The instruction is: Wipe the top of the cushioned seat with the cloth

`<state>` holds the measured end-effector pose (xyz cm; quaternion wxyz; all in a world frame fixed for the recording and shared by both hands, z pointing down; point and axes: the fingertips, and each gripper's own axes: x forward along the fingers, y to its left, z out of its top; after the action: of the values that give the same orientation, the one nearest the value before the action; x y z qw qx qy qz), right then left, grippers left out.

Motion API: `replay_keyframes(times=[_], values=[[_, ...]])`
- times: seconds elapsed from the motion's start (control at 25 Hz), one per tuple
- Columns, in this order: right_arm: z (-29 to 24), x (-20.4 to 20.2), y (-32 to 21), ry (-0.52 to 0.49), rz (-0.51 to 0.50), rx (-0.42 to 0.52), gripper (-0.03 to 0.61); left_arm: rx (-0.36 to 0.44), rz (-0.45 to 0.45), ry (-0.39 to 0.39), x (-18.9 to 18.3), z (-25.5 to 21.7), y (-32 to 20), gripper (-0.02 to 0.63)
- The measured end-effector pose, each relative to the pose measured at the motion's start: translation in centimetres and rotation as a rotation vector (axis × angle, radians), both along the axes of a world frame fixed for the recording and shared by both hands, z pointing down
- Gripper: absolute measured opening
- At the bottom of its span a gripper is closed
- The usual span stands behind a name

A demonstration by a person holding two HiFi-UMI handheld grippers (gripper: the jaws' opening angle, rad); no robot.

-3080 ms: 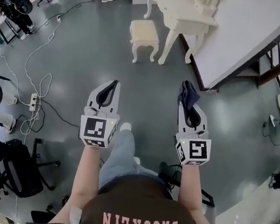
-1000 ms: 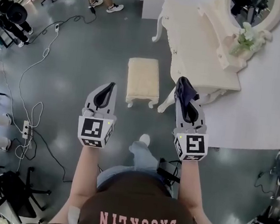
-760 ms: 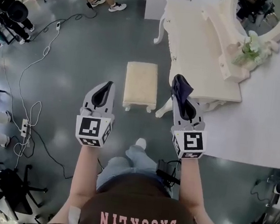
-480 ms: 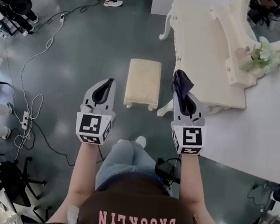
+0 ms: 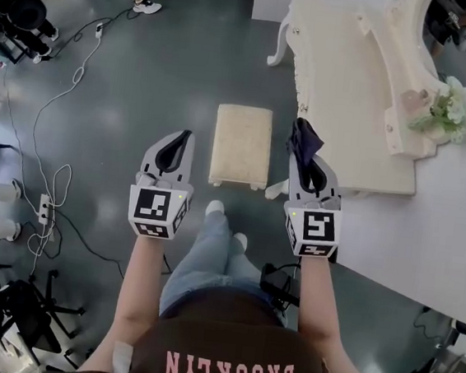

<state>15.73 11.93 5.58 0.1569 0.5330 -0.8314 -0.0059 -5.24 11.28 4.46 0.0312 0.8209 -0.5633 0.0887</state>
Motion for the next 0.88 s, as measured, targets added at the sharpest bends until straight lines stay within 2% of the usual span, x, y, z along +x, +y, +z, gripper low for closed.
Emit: replay_keyframes(times=[0.2,0.44,0.72,0.88], values=[[0.2,-1.1,-4.3,0.013,0.038,-0.008,0.04,-0.008,0.042,0.009,-1.1,0.5,-5.1,0.005],[1.9,-3.1,-9.2,0.048,0.034,-0.015,0.04,-0.031,0.058,0.027,-2.7,2.6,-10.8,0.005],[7.5,-4.5,-14.3,0.067,0.012,-0.065,0.04,-0.088,0.067,0.023,-1.3,8.1,-15.3,0.005],[11.5,-4.3,-15.9,0.061,-0.009,-0.115,0.04,-0.131,0.045,0.056,-0.6,11.6,-16.8,0.005]])
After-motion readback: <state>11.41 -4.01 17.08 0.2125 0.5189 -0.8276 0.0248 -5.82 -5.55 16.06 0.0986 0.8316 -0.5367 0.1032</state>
